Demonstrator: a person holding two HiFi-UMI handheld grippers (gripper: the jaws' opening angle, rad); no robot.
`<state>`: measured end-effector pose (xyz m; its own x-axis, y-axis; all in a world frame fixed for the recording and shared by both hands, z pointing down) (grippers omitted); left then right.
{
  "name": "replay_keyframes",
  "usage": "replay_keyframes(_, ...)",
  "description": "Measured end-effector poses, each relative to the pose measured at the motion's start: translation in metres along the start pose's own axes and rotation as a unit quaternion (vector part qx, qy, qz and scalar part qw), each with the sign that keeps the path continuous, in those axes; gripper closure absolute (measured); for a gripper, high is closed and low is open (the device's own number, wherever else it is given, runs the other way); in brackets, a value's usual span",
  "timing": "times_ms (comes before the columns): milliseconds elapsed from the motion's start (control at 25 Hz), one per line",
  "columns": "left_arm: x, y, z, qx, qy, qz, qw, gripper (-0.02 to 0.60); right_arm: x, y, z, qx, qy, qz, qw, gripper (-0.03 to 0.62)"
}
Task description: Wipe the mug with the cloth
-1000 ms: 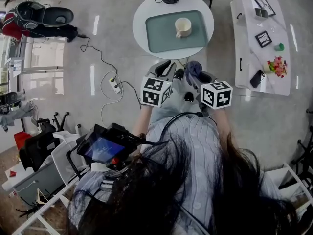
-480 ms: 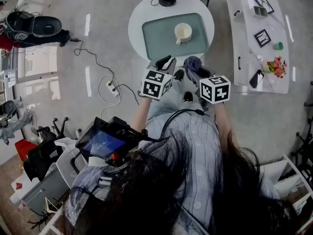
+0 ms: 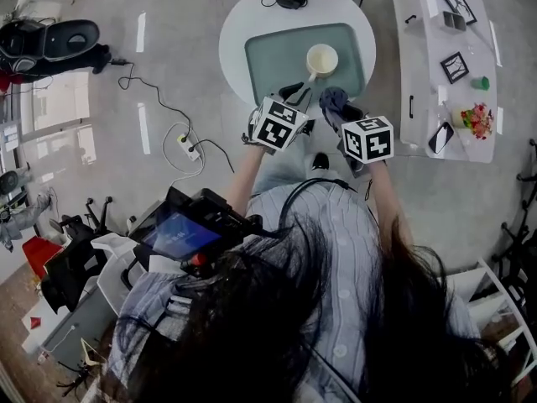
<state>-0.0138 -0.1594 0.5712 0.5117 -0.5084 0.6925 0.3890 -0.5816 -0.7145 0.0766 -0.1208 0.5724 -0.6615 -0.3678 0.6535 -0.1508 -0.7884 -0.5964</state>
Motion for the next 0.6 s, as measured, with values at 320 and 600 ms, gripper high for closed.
replay_keyframes(320, 0.029, -0.009, -0.01, 0.015, -0.03, -0.036, 0.9988, 0.525, 0.035, 0.003, 0.015, -0.041, 0.001, -0.046, 0.998, 0.496)
replay_keyframes(600, 0.048, -0.02, -0.008, 0.027, -0.05, -0.061, 0.9965, 0.525, 0.052, 0.0, 0.03, -0.039, 0.007, -0.069, 0.997, 0.496)
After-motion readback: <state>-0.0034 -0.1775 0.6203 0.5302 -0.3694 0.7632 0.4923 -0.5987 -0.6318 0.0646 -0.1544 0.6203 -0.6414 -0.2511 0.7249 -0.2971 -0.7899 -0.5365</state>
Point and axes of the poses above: the fingertips, and each gripper's own axes: x forward along the fingers, z to its right, y out of its top, the point moved 3 cm from there along -x, backward along the fingers, and after that the axes turned 4 degrees about y, right-handed, at the moved point
